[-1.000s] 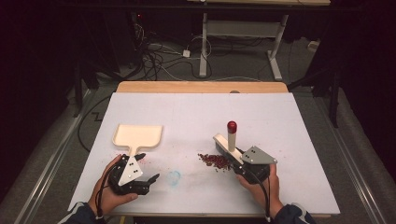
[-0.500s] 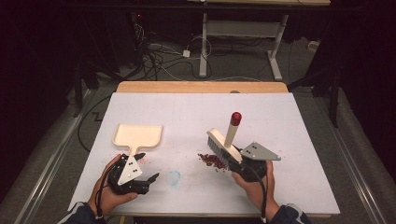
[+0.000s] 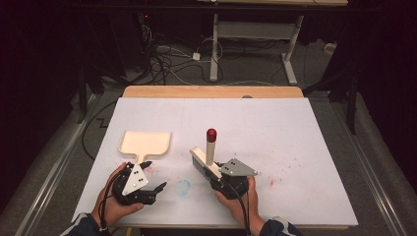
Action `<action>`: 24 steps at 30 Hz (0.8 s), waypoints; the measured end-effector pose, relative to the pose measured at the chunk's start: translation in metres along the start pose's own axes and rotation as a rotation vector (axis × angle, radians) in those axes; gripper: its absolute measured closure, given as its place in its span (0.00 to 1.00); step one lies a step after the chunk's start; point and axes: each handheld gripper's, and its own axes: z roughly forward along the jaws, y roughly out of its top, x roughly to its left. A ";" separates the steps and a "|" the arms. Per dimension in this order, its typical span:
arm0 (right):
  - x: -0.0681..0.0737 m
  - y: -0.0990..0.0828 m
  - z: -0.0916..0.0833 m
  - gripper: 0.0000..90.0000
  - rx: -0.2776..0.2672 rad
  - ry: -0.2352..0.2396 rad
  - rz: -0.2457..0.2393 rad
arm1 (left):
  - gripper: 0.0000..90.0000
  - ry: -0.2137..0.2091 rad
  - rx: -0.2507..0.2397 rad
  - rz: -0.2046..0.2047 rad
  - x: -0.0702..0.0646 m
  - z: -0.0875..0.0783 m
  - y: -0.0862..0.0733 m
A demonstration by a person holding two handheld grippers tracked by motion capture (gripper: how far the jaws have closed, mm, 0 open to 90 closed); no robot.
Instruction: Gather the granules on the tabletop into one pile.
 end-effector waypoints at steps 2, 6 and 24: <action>-0.004 0.000 -0.001 0.75 0.003 -0.007 0.005 | 0.22 0.000 0.000 0.000 0.000 0.000 0.000; -0.014 -0.002 -0.007 0.75 0.018 -0.032 0.023 | 0.22 0.000 0.001 0.003 0.000 0.000 0.000; -0.033 0.009 -0.037 0.75 -0.001 -0.058 0.013 | 0.22 0.001 0.001 0.003 -0.001 0.000 0.000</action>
